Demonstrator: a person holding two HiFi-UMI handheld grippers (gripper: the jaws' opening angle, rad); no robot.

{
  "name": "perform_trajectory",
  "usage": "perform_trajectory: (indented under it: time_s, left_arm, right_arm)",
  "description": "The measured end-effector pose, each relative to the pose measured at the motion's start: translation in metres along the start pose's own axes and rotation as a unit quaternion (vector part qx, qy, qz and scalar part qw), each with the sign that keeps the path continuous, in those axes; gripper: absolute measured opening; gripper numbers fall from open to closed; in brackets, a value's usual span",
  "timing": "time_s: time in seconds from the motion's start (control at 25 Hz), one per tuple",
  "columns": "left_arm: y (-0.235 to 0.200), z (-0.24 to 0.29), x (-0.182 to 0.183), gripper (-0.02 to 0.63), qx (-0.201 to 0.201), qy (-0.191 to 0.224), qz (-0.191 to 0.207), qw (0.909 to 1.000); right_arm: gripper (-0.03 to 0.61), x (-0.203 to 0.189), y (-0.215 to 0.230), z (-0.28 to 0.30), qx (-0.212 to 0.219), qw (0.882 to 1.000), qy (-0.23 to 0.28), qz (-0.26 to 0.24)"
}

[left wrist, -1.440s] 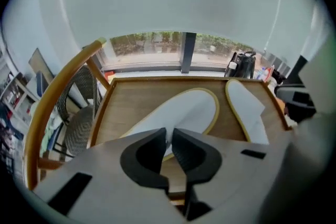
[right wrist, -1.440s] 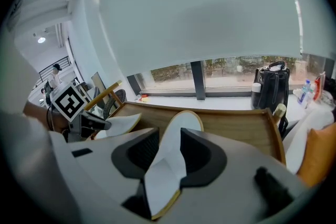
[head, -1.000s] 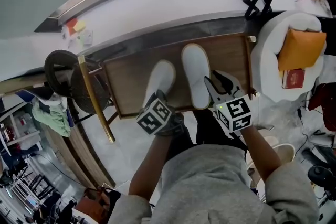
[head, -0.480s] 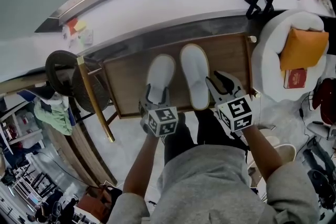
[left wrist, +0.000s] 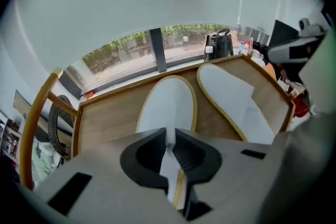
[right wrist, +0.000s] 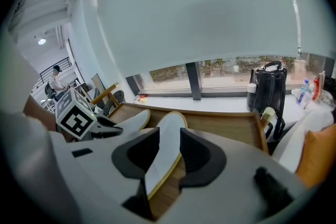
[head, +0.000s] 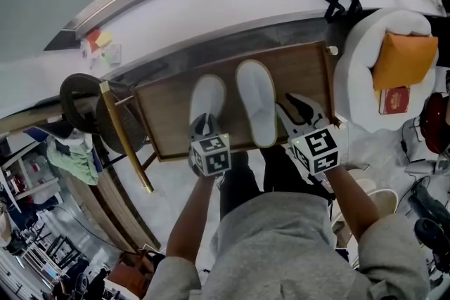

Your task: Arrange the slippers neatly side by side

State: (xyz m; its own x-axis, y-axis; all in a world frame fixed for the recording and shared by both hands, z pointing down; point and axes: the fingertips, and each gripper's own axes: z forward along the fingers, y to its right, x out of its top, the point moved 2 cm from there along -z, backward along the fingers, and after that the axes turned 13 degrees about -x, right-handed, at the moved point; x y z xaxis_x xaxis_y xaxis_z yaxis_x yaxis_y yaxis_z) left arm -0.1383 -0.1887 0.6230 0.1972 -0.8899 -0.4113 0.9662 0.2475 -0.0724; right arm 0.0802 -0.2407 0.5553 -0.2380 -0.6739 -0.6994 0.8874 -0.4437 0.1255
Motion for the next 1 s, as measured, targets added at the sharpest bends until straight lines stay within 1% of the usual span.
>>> perform_trajectory:
  time_s: [0.08,0.16,0.28,0.4,0.44,0.48,0.56,0.6,0.72,0.88,0.92,1.0]
  left_arm:
    - [0.005,-0.003,0.003,0.044,0.0,0.0,-0.028,0.9996]
    - [0.013,-0.005,0.004,0.044,-0.008,-0.006,-0.073,0.9973]
    - [0.021,-0.006,0.001,0.044,-0.013,-0.021,-0.137,0.9902]
    - [0.026,-0.011,-0.001,0.044,-0.015,-0.013,-0.184,0.9827]
    - [0.03,-0.013,-0.001,0.044,-0.02,-0.012,-0.19,0.9816]
    - [0.034,-0.013,0.0,0.044,-0.024,-0.013,-0.184,0.9826]
    - [0.039,-0.01,0.001,0.044,-0.026,-0.02,-0.158,0.987]
    - [0.04,-0.008,0.001,0.044,-0.027,-0.024,-0.151,0.9879]
    - [0.042,0.001,0.005,0.044,-0.04,-0.027,-0.159,0.986]
    - [0.046,0.011,0.016,0.044,-0.056,-0.016,-0.188,0.9804]
    - [0.047,0.012,0.02,0.044,-0.057,-0.013,-0.189,0.9801]
    - [0.048,0.014,0.027,0.044,-0.057,-0.01,-0.178,0.9823]
  right_arm:
    - [0.129,0.0,0.002,0.0,-0.001,1.0,0.001,0.003]
    - [0.127,0.0,0.003,0.0,0.0,1.0,0.003,0.005]
    - [0.127,0.002,0.002,0.001,0.0,1.0,0.004,0.007]
    - [0.126,0.005,0.001,-0.001,0.001,1.0,0.007,0.008]
    - [0.126,0.006,0.002,-0.002,0.001,1.0,0.008,0.009]
    - [0.125,0.006,0.003,-0.002,0.001,1.0,0.009,0.009]
    - [0.124,0.006,0.004,-0.002,0.001,1.0,0.008,0.008]
    - [0.124,0.007,0.004,-0.001,0.001,1.0,0.007,0.007]
    - [0.124,0.009,0.005,0.0,0.001,1.0,0.009,0.004]
    - [0.123,0.008,0.009,-0.001,-0.002,1.0,0.011,0.004]
    - [0.123,0.008,0.009,-0.001,-0.002,1.0,0.011,0.003]
    - [0.123,0.009,0.008,-0.002,-0.002,1.0,0.012,0.004]
